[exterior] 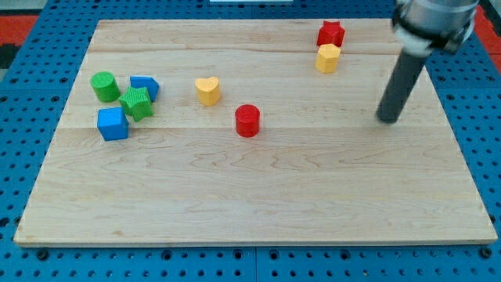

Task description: Put the red circle to the bottom of the yellow hexagon

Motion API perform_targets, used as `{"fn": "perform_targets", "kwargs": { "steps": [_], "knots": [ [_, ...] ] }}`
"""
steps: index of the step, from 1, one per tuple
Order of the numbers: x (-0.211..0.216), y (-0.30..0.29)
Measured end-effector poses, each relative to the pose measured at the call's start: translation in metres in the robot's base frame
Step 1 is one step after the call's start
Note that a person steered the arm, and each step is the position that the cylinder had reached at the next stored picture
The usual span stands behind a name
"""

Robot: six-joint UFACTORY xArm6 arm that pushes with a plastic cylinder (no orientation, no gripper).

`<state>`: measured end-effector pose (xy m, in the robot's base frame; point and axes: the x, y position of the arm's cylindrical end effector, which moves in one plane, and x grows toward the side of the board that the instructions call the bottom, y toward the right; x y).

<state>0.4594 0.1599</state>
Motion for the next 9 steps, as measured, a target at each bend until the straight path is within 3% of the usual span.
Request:
{"fn": "perform_targets", "kwargs": {
  "steps": [1,2,3,5,7,8,9],
  "knots": [
    [0.039,-0.124],
    [-0.006,-0.175],
    [-0.047,-0.119],
    [-0.039,-0.217],
    [-0.112,-0.145],
    [-0.115,-0.11],
    [-0.123,-0.163]
  ]
}}
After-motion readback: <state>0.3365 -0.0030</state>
